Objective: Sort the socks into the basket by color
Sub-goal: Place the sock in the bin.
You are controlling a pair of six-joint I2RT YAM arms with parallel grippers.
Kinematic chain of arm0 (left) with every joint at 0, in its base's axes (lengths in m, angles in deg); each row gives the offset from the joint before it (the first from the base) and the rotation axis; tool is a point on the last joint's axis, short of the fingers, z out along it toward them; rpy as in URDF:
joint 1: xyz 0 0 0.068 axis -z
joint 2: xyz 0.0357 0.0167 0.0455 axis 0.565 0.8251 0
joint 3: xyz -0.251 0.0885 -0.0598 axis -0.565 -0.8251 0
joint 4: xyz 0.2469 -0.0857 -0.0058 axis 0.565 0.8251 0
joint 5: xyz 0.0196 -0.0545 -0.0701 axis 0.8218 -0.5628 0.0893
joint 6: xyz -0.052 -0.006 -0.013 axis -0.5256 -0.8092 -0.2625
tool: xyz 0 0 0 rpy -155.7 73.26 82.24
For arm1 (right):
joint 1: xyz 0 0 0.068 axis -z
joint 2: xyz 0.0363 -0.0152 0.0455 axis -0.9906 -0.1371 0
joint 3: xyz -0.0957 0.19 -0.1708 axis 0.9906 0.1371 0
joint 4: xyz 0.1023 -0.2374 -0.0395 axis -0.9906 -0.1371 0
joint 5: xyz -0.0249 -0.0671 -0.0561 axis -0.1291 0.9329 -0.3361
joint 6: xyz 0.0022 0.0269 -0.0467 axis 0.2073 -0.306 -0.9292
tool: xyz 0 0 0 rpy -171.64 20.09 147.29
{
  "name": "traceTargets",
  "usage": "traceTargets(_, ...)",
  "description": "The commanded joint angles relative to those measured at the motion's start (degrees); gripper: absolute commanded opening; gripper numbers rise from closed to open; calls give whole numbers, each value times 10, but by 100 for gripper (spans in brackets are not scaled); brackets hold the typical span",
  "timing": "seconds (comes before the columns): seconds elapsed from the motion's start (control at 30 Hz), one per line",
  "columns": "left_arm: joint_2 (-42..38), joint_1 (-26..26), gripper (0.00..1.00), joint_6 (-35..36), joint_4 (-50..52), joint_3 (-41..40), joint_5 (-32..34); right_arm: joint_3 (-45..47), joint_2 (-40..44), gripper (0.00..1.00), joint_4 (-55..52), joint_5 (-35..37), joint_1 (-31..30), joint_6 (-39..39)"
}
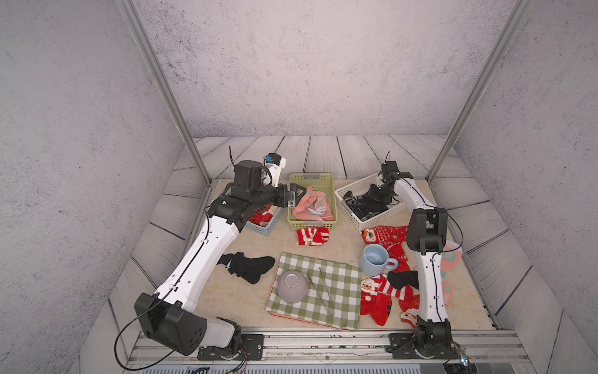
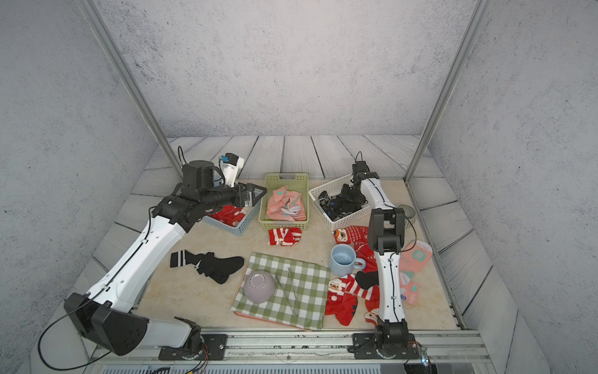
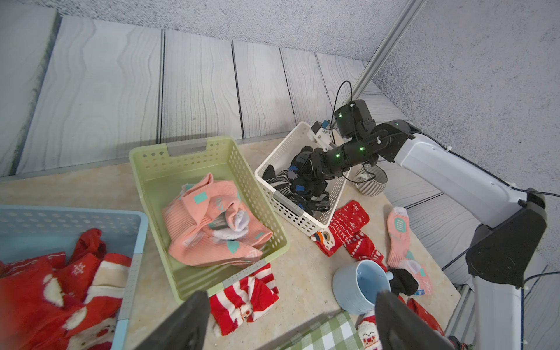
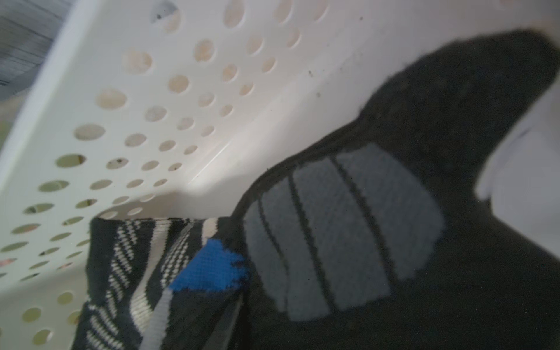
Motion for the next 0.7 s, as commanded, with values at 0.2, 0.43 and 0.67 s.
traceTargets(0.2, 1, -4, 100, -6, -2, 15, 2, -36, 10, 79, -85, 2, 2, 8)
traceTargets(0.43, 4, -5, 100, -11, -4, 19, -4, -31, 68, 98, -146, 21, 2, 34)
traceTargets(0.67, 11, -5, 100, -16, -19, 19, -13, 54, 175, 99, -145, 20, 1, 48)
